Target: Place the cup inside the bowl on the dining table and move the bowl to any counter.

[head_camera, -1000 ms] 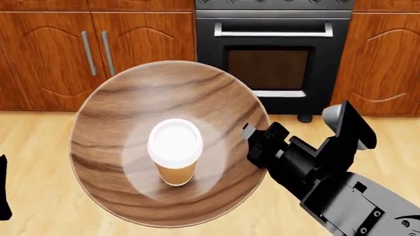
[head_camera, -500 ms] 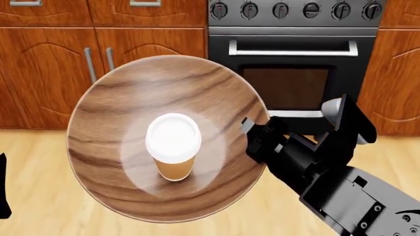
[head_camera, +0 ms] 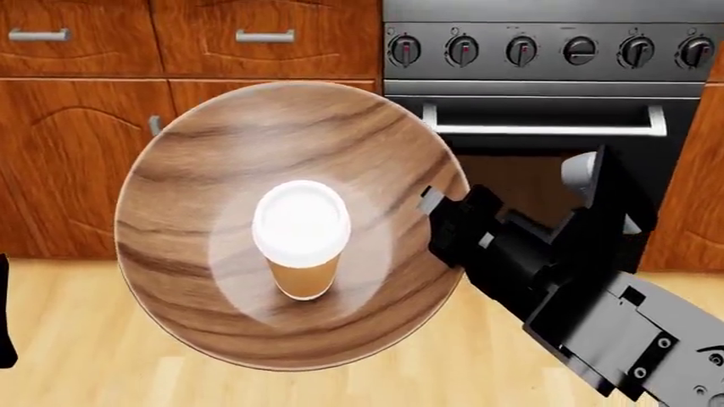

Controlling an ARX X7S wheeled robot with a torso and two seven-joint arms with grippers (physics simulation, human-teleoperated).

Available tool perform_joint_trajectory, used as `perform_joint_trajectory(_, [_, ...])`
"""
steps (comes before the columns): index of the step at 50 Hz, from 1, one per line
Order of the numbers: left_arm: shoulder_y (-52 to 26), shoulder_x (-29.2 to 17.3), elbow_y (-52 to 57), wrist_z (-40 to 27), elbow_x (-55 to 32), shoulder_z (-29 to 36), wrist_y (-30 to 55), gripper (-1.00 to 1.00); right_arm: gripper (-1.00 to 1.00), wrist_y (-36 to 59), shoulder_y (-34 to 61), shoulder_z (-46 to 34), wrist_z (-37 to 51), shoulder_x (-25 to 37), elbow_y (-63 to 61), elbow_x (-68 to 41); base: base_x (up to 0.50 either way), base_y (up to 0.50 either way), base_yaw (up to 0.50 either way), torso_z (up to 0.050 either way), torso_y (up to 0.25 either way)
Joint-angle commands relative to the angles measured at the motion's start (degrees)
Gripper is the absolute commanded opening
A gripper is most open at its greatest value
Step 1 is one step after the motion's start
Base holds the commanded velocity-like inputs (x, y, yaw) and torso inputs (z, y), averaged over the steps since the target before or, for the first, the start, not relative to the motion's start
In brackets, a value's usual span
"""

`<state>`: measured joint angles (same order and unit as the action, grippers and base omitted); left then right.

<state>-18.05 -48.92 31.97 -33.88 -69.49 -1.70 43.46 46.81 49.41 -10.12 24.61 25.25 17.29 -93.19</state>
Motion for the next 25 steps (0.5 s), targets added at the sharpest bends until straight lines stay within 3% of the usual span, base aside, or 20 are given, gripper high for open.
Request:
perform_joint_trajectory(1, [-1.28, 0.22, 0.06, -0.82, -0.25, 0.7, 0.6, 1.0, -1.0, 0.26, 2.09, 0.91, 0.66, 0.24, 0.12, -1.98, 0.5, 0.16, 0.0, 0.0, 0.0])
perform_joint_trajectory(25, [-1.8, -0.9, 0.92, -1.08, -1.79, 0.05, 1.07, 1.0, -1.0, -0.58, 1.51, 1.67, 1.56, 1.29, -1.04, -2.33, 0.5, 0.15, 0.0, 0.0, 0.001])
